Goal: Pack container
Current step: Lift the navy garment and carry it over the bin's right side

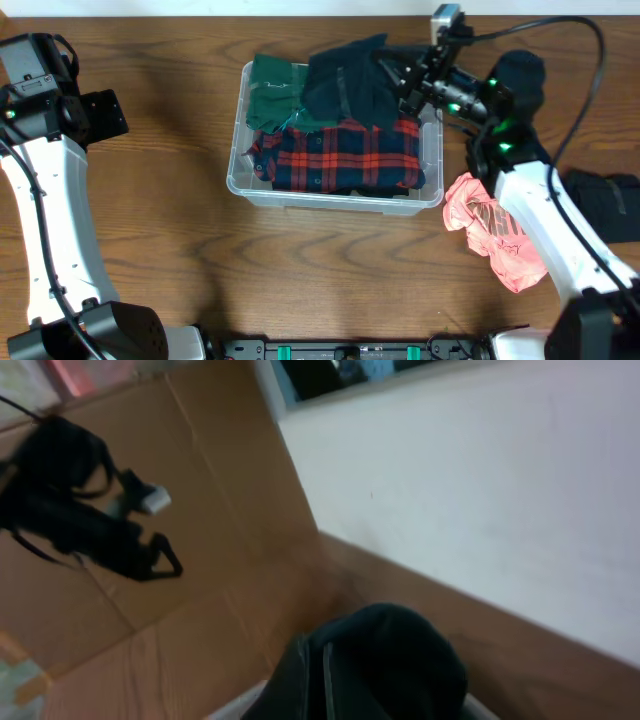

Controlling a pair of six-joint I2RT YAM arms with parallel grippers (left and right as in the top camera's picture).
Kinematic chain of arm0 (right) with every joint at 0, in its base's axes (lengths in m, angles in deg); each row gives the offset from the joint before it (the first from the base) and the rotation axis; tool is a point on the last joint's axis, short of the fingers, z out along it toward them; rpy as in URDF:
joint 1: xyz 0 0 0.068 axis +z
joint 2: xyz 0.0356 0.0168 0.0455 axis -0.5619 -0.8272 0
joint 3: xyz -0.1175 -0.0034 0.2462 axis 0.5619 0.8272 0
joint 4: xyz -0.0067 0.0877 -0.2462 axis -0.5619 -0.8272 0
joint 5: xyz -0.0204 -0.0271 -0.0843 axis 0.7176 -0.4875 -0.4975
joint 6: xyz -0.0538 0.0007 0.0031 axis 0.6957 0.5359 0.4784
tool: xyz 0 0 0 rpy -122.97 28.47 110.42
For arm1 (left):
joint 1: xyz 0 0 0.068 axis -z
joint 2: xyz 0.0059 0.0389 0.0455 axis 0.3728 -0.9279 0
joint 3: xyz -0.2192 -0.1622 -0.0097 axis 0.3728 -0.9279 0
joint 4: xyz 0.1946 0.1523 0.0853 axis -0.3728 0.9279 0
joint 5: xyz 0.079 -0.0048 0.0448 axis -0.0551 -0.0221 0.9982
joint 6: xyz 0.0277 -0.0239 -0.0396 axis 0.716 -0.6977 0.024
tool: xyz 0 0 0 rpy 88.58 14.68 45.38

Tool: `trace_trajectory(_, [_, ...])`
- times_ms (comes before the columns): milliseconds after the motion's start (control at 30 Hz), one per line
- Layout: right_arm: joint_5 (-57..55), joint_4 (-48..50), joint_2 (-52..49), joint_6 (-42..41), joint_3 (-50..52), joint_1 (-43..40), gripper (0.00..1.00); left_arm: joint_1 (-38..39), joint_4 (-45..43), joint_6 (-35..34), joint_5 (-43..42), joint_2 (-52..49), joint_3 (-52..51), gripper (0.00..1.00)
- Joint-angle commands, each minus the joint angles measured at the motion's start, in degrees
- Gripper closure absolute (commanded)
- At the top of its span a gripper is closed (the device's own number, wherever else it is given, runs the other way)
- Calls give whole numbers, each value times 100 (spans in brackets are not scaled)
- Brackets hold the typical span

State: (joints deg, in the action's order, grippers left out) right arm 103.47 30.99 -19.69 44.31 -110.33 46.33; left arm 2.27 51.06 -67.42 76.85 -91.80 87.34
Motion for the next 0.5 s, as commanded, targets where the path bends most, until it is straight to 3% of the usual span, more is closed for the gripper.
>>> trace_trajectory(0, [46,68,-245,-46,-20,13,99,-9,13,57,46,-17,-26,2])
trace_trajectory(467, [2,-308,-675,186,-20,-584,99,-9,15,57,46,-17,-26,2])
